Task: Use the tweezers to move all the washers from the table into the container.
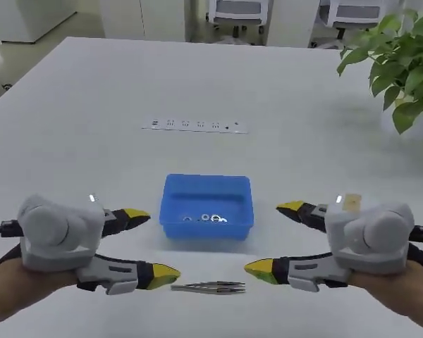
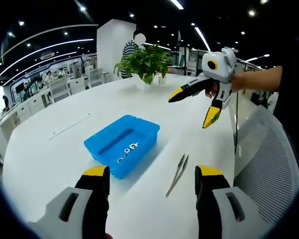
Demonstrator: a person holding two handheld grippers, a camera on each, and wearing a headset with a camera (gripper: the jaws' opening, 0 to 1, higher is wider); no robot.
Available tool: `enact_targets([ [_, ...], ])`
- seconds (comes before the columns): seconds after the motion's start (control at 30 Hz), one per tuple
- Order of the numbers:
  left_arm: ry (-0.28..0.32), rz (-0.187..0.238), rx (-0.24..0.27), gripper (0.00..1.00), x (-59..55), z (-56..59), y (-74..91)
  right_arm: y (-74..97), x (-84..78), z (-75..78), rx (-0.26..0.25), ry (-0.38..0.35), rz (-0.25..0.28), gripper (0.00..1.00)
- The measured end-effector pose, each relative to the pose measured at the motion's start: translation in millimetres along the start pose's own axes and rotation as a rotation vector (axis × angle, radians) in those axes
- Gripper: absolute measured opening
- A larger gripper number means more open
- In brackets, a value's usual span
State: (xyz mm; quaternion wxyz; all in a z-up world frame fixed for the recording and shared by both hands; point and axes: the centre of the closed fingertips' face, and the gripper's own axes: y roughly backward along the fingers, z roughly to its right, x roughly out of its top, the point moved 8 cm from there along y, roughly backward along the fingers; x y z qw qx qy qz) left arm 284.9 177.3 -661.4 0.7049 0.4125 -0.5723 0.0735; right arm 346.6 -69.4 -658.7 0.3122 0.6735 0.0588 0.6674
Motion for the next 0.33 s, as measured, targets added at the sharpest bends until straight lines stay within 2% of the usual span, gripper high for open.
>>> enact_targets([
  [0.27, 0.053, 0.057, 0.055, 0.88, 3.8, 7.0, 12.3, 13.4, -8.1, -2.3, -0.041, -0.037, 0.009, 0.88],
  [0.33, 0.059, 0.055, 0.058, 0.92, 2.3, 8.7, 12.7, 16.5, -11.1, -2.7, -0.053, -0.046, 0.007, 0.9],
])
